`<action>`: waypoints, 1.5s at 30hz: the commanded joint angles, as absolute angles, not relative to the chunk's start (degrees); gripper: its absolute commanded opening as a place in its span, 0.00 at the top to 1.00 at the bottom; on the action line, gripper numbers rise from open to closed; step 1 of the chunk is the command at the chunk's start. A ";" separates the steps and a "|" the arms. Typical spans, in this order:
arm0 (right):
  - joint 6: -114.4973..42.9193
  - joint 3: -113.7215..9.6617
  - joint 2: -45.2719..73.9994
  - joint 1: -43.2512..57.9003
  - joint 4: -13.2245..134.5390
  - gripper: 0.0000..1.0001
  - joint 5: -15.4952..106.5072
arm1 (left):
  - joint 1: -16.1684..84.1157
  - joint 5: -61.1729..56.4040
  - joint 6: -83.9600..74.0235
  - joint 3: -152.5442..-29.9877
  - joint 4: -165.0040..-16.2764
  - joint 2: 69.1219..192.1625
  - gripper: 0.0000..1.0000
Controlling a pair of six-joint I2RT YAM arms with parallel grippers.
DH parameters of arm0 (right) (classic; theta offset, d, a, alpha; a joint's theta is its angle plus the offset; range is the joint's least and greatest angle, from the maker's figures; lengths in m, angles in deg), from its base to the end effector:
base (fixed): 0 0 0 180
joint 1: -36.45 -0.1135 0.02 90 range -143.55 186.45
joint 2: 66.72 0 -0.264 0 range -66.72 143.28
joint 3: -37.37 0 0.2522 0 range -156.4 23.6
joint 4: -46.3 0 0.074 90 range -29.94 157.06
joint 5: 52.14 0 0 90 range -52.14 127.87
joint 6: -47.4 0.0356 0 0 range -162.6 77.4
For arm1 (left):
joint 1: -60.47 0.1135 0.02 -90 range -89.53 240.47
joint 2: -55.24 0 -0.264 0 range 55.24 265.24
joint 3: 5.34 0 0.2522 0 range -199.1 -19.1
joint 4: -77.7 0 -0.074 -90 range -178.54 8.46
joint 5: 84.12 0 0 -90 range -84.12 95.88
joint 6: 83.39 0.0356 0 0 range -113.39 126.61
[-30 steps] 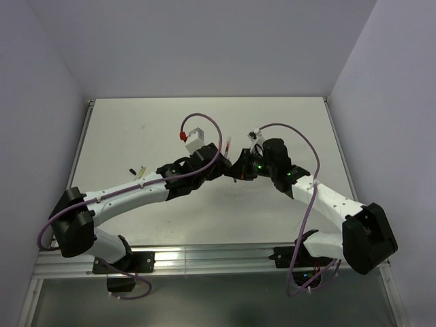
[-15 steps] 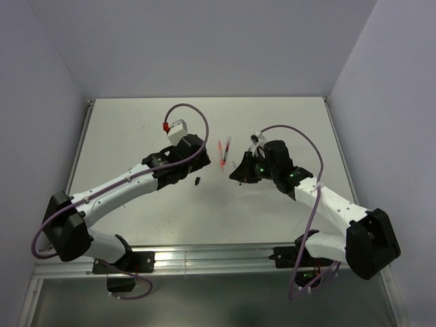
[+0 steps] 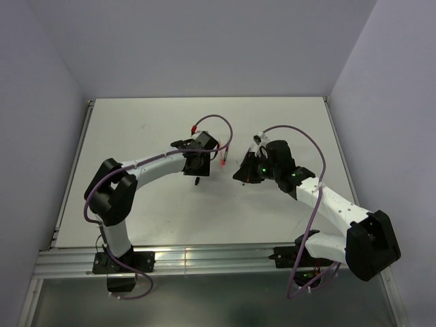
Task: Insert the pens into the pen caps
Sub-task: Pick up the pen from the center of the board, then insert the pen cap onto the pen.
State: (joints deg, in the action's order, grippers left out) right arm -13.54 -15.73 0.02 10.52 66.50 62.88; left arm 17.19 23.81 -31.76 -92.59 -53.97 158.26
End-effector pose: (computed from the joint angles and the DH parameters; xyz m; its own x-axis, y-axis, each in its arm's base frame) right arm 0.2174 0.1225 0.2374 -0.7837 0.1084 -0.6116 -0.3793 0.6964 0.6093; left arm 0.2764 -0.2452 0.2051 -0.8576 -0.0037 -0.5144 0.0281 0.9981 -0.0540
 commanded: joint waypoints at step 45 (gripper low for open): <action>-16.41 -17.26 -1.76 11.23 63.50 1.00 65.89 | 25.48 0.36 -29.85 -98.55 -63.56 152.29 1.00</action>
State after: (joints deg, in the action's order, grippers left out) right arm -15.10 -15.73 -0.06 11.00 66.72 63.45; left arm 23.41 6.78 -25.75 -96.20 -55.08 162.83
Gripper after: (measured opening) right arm 0.167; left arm 0.057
